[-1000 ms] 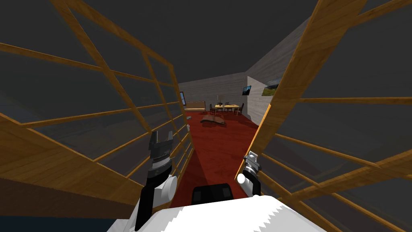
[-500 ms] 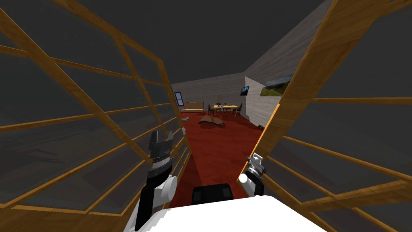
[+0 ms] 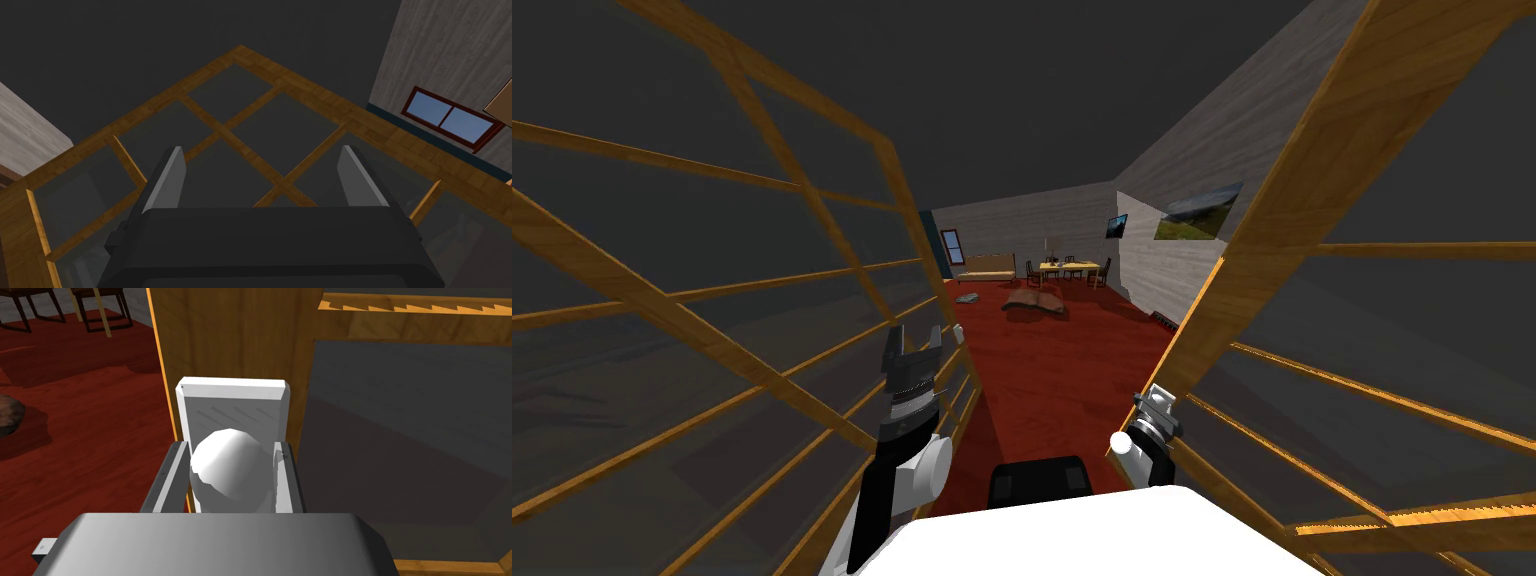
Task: Push the door open
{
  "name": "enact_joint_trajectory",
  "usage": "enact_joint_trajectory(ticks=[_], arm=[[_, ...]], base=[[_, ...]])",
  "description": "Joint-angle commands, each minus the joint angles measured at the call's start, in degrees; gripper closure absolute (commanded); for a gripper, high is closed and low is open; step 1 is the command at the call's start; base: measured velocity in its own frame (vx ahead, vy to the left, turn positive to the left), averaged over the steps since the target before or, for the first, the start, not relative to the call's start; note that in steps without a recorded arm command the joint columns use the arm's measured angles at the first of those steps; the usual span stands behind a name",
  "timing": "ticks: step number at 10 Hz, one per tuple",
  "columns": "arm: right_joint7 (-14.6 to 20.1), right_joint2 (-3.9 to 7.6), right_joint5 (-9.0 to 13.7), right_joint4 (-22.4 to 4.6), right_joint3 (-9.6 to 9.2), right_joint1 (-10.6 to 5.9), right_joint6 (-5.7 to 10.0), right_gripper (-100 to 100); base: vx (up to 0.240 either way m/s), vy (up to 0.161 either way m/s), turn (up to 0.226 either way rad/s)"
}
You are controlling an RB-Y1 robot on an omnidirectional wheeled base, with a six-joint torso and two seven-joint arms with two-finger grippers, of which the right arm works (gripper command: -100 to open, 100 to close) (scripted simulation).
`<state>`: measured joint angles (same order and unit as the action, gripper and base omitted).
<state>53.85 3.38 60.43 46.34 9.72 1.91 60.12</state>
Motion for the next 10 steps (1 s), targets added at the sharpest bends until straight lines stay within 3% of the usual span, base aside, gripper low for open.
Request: enact_joint_trajectory(ticks=[1,7,9,10], arm=[[0.0,0.68,1.0,-0.2,1.09,0.00,0.71,100],[-0.7,1.20,4.4,-0.4,4.40,0.48,1.87,100],[-0.5,1.20,4.4,-0.5,4.38,0.52,1.82,100],[-0.8,1.67,5.4,-0.4,5.36,0.75,2.24,100]], base=[[0.194,-0.100,-0.060],[0.174,-0.120,-0.049],[0.129,-0.053,-0.036],[0.112,-0.063,-0.045]])
